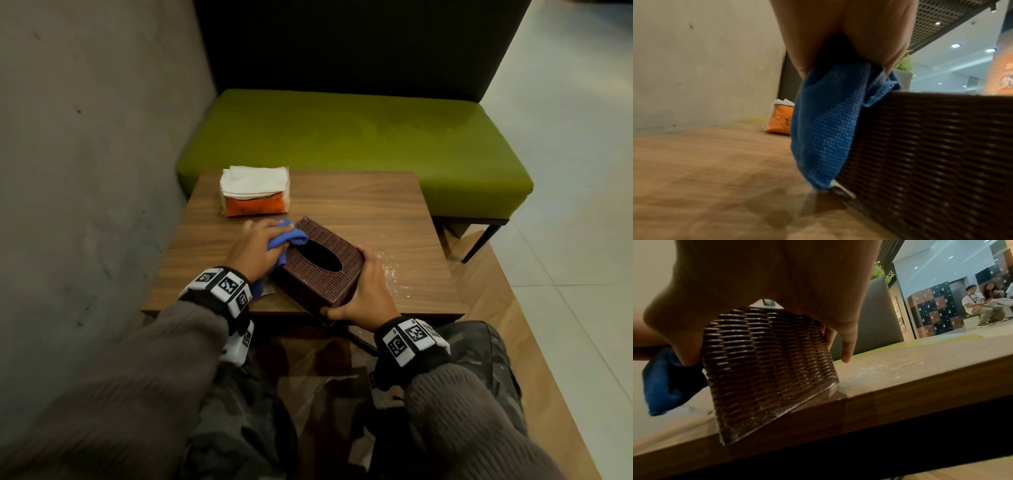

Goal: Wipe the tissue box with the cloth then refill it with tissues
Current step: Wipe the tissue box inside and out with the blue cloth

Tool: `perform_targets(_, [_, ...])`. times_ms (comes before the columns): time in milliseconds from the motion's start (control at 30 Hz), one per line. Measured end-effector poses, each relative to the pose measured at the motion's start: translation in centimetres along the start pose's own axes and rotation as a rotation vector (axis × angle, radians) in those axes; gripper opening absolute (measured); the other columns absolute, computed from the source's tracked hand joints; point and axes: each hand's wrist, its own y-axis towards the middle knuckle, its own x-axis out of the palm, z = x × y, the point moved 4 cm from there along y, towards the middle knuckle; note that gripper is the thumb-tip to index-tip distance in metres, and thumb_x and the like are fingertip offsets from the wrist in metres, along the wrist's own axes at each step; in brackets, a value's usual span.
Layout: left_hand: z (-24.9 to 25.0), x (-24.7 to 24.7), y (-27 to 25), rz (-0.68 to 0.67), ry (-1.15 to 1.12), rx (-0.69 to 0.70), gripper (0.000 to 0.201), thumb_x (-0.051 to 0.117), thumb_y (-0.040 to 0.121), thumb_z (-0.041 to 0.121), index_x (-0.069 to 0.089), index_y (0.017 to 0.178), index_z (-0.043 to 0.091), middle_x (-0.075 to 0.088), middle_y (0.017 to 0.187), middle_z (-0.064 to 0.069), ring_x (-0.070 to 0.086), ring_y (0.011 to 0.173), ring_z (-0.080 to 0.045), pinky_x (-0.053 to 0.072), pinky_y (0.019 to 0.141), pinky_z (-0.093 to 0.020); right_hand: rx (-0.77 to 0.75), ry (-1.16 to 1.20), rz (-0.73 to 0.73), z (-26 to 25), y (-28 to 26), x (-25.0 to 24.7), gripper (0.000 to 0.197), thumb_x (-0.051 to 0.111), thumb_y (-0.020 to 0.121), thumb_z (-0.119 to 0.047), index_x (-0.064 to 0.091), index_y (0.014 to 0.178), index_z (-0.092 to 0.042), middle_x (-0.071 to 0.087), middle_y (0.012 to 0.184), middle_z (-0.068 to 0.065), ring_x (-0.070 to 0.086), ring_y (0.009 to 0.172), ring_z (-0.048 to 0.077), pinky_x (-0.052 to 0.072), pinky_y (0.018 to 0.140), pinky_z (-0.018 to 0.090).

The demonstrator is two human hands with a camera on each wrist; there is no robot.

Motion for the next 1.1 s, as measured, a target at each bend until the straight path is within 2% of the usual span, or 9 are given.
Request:
perform_targets(100, [2.0, 0.1, -0.3, 0.061, 0.103, 0.008, 0.037, 0.061, 0.086, 0.009, 0.062, 0.123, 0.015, 0.058, 0.128, -0.01, 0.046, 0.102, -0.035, 0.034, 0.093, -0.035, 0.026, -0.063, -0.011, 0.0, 0.2, -0.3, 0.133, 0.093, 0.045, -0.039, 0.013, 0.148, -0.012, 0.029, 0.143, 0.004, 0.033, 0.134, 0.019, 0.035, 0.112, 0.044])
perform_targets(267, [3.3, 0.9, -4.2, 0.069, 0.071, 0.131, 0.046, 0.064, 0.082, 0.003, 0.058, 0.126, 0.011, 0.055, 0.13, -0.011, 0.044, 0.105, -0.031, 0.033, 0.095, -0.029, 0.038, -0.079, -0.035, -0.3, 0.2, -0.2, 0.135, 0.093, 0.045, -0.038, 0.012, 0.149, -0.013, 0.028, 0.143, 0.004, 0.031, 0.135, 0.019, 0.034, 0.113, 0.045])
perform_targets(500, [4.0, 1.7, 2.3, 0.042, 0.231, -0.179, 0.038, 0.048, 0.092, 0.017, 0.055, 0.13, 0.018, 0.051, 0.13, -0.008, 0.038, 0.112, -0.031, 0.033, 0.095, -0.037, 0.049, -0.055, -0.063, -0.4, -0.1, 0.0, 0.138, 0.089, 0.039, -0.043, 0.011, 0.149, -0.013, 0.027, 0.141, 0.004, 0.031, 0.134, 0.02, 0.038, 0.11, 0.045])
perform_targets(600, [7.5, 3.7, 4.0, -0.099, 0.329, -0.082, 0.038, 0.045, 0.095, 0.024, 0.051, 0.132, 0.02, 0.047, 0.135, -0.006, 0.037, 0.118, -0.029, 0.025, 0.099, -0.033, 0.057, -0.082, -0.05, -0.5, -0.3, 0.1, 0.138, 0.077, 0.033, -0.057, 0.013, 0.148, -0.014, 0.028, 0.141, 0.002, 0.032, 0.133, 0.02, 0.038, 0.109, 0.047])
perform_targets(700, [11.1, 6.4, 1.3, -0.161, 0.335, 0.115, 0.048, 0.042, 0.097, 0.033, 0.038, 0.142, 0.018, 0.036, 0.147, -0.005, 0.032, 0.122, -0.029, 0.024, 0.105, -0.034, 0.064, -0.116, -0.024, -0.3, -0.3, 0.1, 0.135, 0.089, 0.042, -0.044, 0.015, 0.148, -0.008, 0.031, 0.142, 0.006, 0.033, 0.134, 0.024, 0.037, 0.108, 0.048])
perform_targets(800, [9.2, 6.1, 0.4, -0.138, 0.338, 0.107, 0.055, 0.043, 0.096, 0.038, 0.027, 0.146, 0.024, 0.03, 0.15, -0.001, 0.028, 0.129, -0.029, 0.023, 0.104, -0.04, 0.053, -0.102, 0.005, -0.1, -0.5, 0.1, 0.133, 0.091, 0.043, -0.039, 0.015, 0.148, -0.009, 0.033, 0.141, 0.005, 0.034, 0.134, 0.023, 0.037, 0.109, 0.049])
perform_targets(967, [4.8, 3.9, 2.7, -0.062, 0.169, -0.153, 0.053, 0.046, 0.095, 0.017, 0.03, 0.144, 0.009, 0.026, 0.151, -0.016, 0.017, 0.141, -0.03, 0.015, 0.116, -0.039, 0.053, -0.068, -0.001, 0.1, -0.6, 0.2, 0.14, 0.088, 0.042, -0.044, 0.006, 0.151, -0.013, 0.028, 0.145, 0.003, 0.03, 0.137, 0.02, 0.033, 0.112, 0.05])
perform_targets(1033, [7.0, 4.5, 1.8, -0.018, 0.107, -0.103, 0.052, 0.048, 0.092, 0.011, 0.035, 0.142, 0.006, 0.03, 0.148, -0.018, 0.022, 0.14, -0.03, 0.015, 0.116, -0.034, 0.065, -0.067, -0.007, 0.0, -0.5, 0.3, 0.143, 0.087, 0.041, -0.045, 0.004, 0.153, -0.012, 0.026, 0.147, 0.004, 0.028, 0.138, 0.021, 0.032, 0.113, 0.05])
perform_targets(1100, [9.9, 5.4, 0.1, 0.0, 0.034, 0.081, 0.05, 0.052, 0.087, 0.004, 0.044, 0.136, 0.001, 0.041, 0.14, -0.022, 0.033, 0.135, -0.033, 0.015, 0.114, -0.028, 0.076, -0.104, -0.014, -0.1, -0.4, 0.3, 0.14, 0.089, 0.043, -0.043, 0.008, 0.151, -0.009, 0.028, 0.147, 0.006, 0.029, 0.138, 0.023, 0.033, 0.111, 0.049])
